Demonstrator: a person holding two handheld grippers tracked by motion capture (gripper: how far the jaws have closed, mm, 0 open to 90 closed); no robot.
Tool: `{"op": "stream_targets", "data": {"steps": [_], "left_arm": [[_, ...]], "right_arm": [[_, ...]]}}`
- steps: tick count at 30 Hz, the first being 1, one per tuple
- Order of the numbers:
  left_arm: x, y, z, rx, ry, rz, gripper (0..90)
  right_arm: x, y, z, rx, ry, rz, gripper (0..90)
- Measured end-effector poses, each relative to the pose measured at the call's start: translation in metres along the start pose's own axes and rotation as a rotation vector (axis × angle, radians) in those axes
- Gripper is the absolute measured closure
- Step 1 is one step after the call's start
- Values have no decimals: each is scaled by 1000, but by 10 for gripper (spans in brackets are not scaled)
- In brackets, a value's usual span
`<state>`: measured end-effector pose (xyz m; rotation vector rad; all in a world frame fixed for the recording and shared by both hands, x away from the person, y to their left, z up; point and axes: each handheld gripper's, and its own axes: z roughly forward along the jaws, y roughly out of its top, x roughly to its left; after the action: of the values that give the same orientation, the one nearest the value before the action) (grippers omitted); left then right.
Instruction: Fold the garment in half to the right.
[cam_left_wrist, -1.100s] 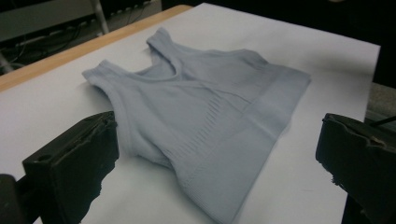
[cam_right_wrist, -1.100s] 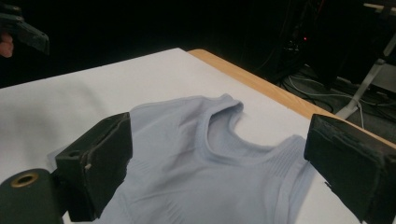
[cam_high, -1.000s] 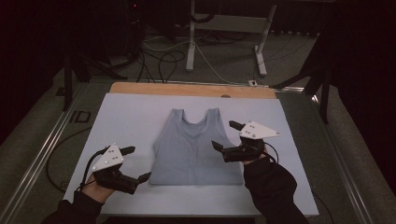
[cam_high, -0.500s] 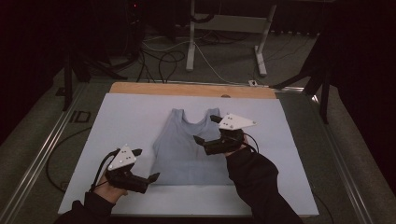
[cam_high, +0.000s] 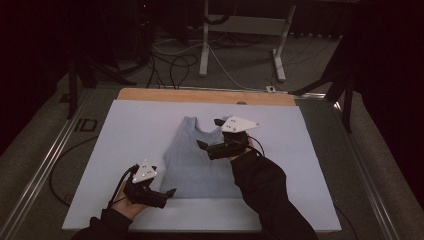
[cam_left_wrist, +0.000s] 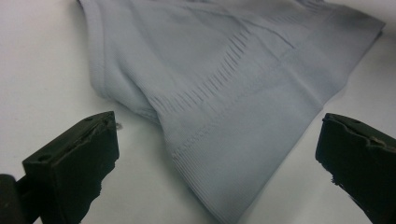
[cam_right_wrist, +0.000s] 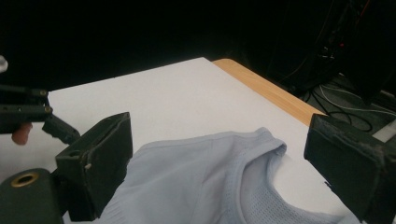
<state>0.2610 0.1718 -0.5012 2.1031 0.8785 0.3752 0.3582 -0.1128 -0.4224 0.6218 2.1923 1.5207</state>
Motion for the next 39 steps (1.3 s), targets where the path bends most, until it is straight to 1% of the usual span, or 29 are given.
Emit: {"op": "stream_targets", "data": {"steps": [1,2,3,6,8,9,10,12,13,14,15,16,17,18,20,21,22,23,25,26,28,30,31,32,34,35,37,38,39], "left_arm": [[0,0,0,0,0,0,1],[1,-1,3,16,-28,-15,2],[1,-1,5,24,-32,-7,2],[2,-3,8,44,-40,-6,2],[5,-7,12,77,-43,-36,3],[5,-7,12,77,-43,-36,17],[7,-8,14,97,-50,-50,30],[7,-9,15,107,-55,-59,31],[8,-10,16,109,-49,-65,42],[9,-10,17,114,-51,-76,81],[11,-11,18,122,-56,-100,101],[11,-11,18,122,-56,-100,136],[12,-12,19,130,-56,-117,170],[13,-13,20,144,-73,-129,200],[12,-13,20,157,-74,-129,225],[12,-14,20,175,-70,-122,297],[12,-13,20,176,-72,-124,297],[12,-13,19,178,-87,-139,334],[12,-13,18,186,-92,-139,401],[13,-13,18,192,-94,-148,453],[11,-13,19,190,-99,-154,497],[11,-12,19,190,-98,-148,537],[10,-12,19,189,-107,-153,537],[10,-12,19,188,-109,-162,584],[7,-11,19,190,-102,-160,601],[7,-11,19,192,-106,-159,646],[5,-11,19,192,-107,-158,664],[6,-11,18,183,-119,-170,717],[6,-11,18,183,-119,-170,750]], "right_arm": [[0,0,0,0,0,0,79],[-2,-1,5,-2,2,12,79],[-3,-2,7,0,0,12,79],[-3,-4,11,4,4,15,79],[-1,-6,16,18,15,10,79],[-1,-6,16,18,15,10,79],[1,-7,18,28,18,-5,79],[2,-8,19,32,19,-4,79],[2,-8,20,32,22,-3,79],[2,-9,22,35,23,-1,79],[2,-9,22,35,24,-2,79],[2,-9,22,35,24,-2,79],[2,-10,24,36,27,-1,79],[1,-10,24,36,27,1,79],[1,-10,25,40,27,2,79],[1,-11,26,41,29,0,79],[1,-11,26,41,29,0,79],[1,-11,27,39,29,3,79],[2,-12,29,47,39,7,79],[3,-13,31,54,38,2,79],[3,-13,34,55,42,6,79],[4,-13,37,59,43,11,79],[4,-13,37,59,43,11,79],[4,-13,40,62,44,8,79],[4,-13,41,64,44,11,79],[2,-14,46,65,50,10,79],[2,-14,48,70,49,12,79],[1,-15,53,76,51,19,79],[1,-15,53,76,51,19,79]]}}
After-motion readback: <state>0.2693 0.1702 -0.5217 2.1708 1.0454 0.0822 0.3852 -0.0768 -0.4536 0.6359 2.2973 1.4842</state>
